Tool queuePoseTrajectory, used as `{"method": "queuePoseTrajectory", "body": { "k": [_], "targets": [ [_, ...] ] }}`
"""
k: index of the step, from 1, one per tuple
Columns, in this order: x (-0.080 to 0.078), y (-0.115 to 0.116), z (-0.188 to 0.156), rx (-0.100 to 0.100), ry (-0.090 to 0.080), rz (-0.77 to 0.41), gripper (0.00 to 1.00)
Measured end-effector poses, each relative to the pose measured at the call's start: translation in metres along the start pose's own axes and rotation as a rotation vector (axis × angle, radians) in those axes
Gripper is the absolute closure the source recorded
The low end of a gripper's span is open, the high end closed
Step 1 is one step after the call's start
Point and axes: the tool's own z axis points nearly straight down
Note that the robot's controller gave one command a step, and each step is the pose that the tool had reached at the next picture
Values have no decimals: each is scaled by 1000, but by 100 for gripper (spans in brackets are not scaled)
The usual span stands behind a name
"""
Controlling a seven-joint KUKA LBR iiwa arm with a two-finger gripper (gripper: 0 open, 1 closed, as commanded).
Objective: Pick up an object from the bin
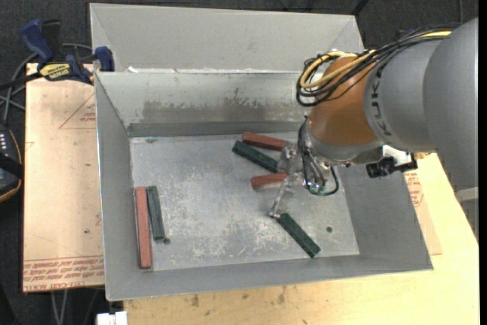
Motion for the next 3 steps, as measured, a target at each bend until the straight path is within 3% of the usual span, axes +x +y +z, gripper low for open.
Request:
{"method": "queuePoseTrajectory", "body": {
  "k": [1, 2, 3],
  "targets": [
    [-12, 43, 3, -5, -6, 158, 0],
    [-22, -9, 4, -1, -3, 154, 0],
    [5, -33, 4, -2, -3, 209, 0]
  ]
}}
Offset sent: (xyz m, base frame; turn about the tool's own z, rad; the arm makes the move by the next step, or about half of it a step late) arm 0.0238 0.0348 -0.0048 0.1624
